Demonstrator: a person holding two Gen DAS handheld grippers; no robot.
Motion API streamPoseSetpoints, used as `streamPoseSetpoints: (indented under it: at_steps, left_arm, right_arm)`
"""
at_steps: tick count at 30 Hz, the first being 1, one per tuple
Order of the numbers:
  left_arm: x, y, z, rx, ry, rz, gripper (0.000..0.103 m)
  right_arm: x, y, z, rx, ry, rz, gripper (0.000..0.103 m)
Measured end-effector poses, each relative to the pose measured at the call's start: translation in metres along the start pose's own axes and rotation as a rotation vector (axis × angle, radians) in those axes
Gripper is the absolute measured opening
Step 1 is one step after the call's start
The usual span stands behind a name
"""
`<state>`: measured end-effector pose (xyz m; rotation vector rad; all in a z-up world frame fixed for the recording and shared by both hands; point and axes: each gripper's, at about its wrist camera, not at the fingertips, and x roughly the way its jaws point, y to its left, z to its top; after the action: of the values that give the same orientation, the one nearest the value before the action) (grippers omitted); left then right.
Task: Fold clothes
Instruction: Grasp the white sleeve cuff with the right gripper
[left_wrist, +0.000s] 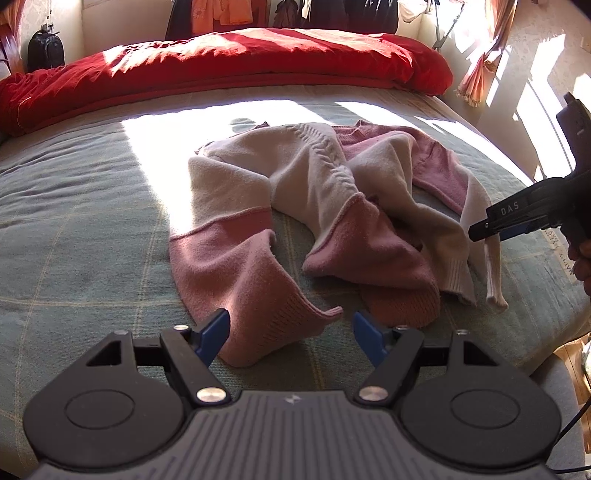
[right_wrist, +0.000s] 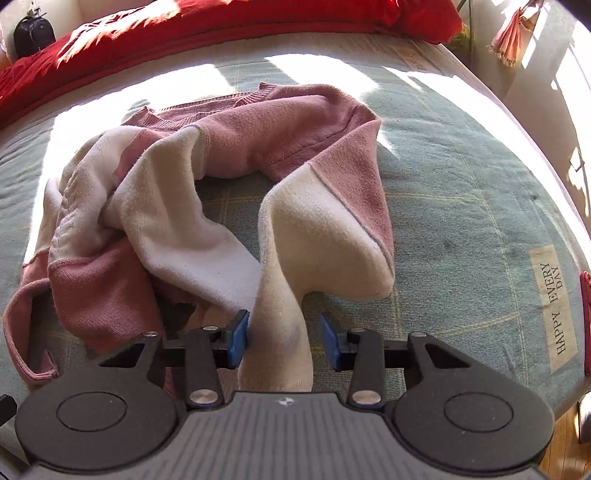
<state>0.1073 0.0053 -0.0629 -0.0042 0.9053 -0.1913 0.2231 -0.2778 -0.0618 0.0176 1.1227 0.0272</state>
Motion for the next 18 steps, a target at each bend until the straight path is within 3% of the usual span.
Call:
streamPoseSetpoints:
  at_steps: [2,4,5,13,18]
  left_arm:
    - [-0.001,-0.003,0.000,0.008,-0.003,-0.003,0.074]
    - [-0.003,-0.004,0.000,0.017,-0.006,-0.006,0.074]
    - [-0.004,-0.005,0.000,0.021,-0.007,-0.007,0.074]
    - [0.001,-0.007,0.006,0.018,0.014,0.026,0.074]
    - [0.007,-0.018,0.010,0.040,0.034,0.036,0.074]
  right_arm:
    - [0.005,-0.002,-0.001,0.001,0.004,0.000,0.040]
    - [0.011,-0.003,-0.002,-0.012,0.006,0.004,0.020]
    - [0.011,-0.004,-0.002,-0.018,0.004,0.014,0.014]
    - [-0.011,-0.038,0.012,-0.052,-0.049,0.031,0.011]
    - [-0.029,-0.083,0.038,-0.051,-0.100,-0.040,0.011]
